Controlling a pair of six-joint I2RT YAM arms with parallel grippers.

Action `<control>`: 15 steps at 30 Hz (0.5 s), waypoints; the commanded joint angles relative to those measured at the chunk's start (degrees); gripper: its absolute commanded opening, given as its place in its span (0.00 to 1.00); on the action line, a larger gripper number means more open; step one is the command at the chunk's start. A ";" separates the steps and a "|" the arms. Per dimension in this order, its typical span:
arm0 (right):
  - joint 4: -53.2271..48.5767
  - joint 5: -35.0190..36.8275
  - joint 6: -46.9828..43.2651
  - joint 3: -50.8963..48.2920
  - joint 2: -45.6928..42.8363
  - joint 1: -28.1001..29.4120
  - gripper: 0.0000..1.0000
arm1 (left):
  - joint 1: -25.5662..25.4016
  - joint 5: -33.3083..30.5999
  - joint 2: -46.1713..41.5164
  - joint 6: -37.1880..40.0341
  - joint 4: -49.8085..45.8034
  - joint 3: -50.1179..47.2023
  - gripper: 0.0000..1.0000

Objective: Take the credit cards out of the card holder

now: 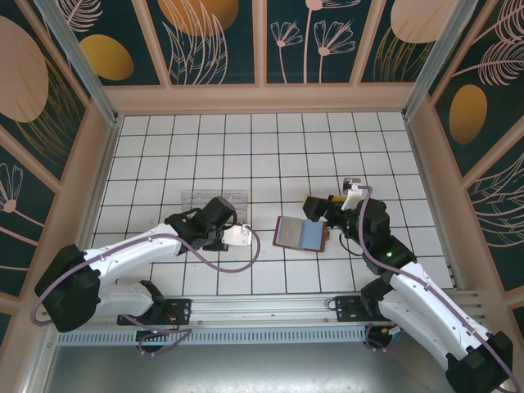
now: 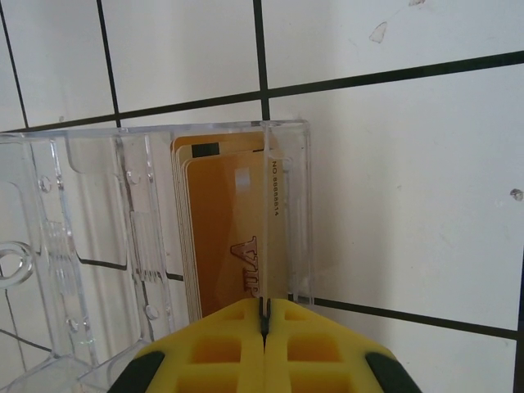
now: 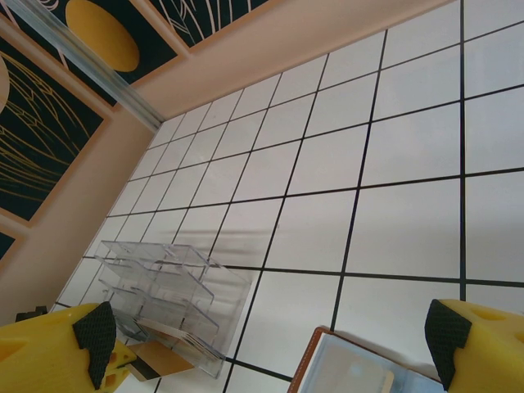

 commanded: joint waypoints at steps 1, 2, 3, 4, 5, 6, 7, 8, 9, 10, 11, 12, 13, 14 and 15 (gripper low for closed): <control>1.92 -0.87 -0.45 -0.58 -0.40 -0.26 0.99 | -0.28 -0.78 0.56 -2.51 1.42 1.15 0.00; 2.03 -1.05 -0.41 -0.65 -0.39 -0.31 0.99 | -0.21 -1.08 0.73 -2.96 1.62 1.14 0.00; 2.17 -1.22 -0.33 -0.76 -0.45 -0.35 0.99 | -0.22 -1.32 0.91 -3.37 1.79 1.14 0.00; 2.10 -1.21 -0.32 -0.84 -0.45 -0.35 0.99 | -0.28 -1.69 1.07 -3.70 1.77 1.19 0.00; 2.16 -1.27 -0.24 -0.85 -0.48 -0.35 0.99 | -0.26 -2.10 1.25 -3.81 1.94 1.15 0.00; 2.22 -1.44 -0.24 -0.93 -0.54 -0.35 0.99 | -0.25 -2.28 1.35 -4.00 2.00 1.11 0.00; 2.26 -1.58 -0.15 -1.02 -0.59 -0.43 0.99 | -0.23 -2.34 1.51 -4.00 1.86 1.13 0.00; 2.33 -1.62 -0.15 -1.02 -0.63 -0.44 0.99 | -0.15 -2.60 1.81 -3.96 1.82 1.15 0.00; 2.36 -1.62 -0.15 -1.02 -0.72 -0.44 0.99 | -0.22 -2.81 2.12 -4.04 1.65 1.21 0.00; 2.36 -1.62 -0.15 -1.07 -0.73 -0.44 0.99 | -0.16 -3.12 2.45 -4.20 1.47 1.31 0.00; 2.35 -1.69 -0.09 -1.02 -0.79 -0.51 0.99 | -0.12 -3.45 2.79 -4.50 1.34 1.54 0.00; 2.35 -1.71 -0.11 -1.06 -0.85 -0.52 0.99 | -0.13 -3.60 2.98 -4.66 1.26 1.87 0.00; 2.40 -1.78 -0.06 -1.11 -0.90 -0.53 0.99 | -0.10 -3.67 3.27 -4.99 0.89 2.23 0.00; 2.53 -1.92 -0.06 -1.26 -0.90 -0.57 0.99 | 0.03 -3.66 3.57 -5.13 0.61 2.55 0.00; 2.66 -2.12 0.05 -1.38 -0.85 -0.68 0.99 | 0.06 -3.82 3.94 -5.22 0.44 2.77 0.00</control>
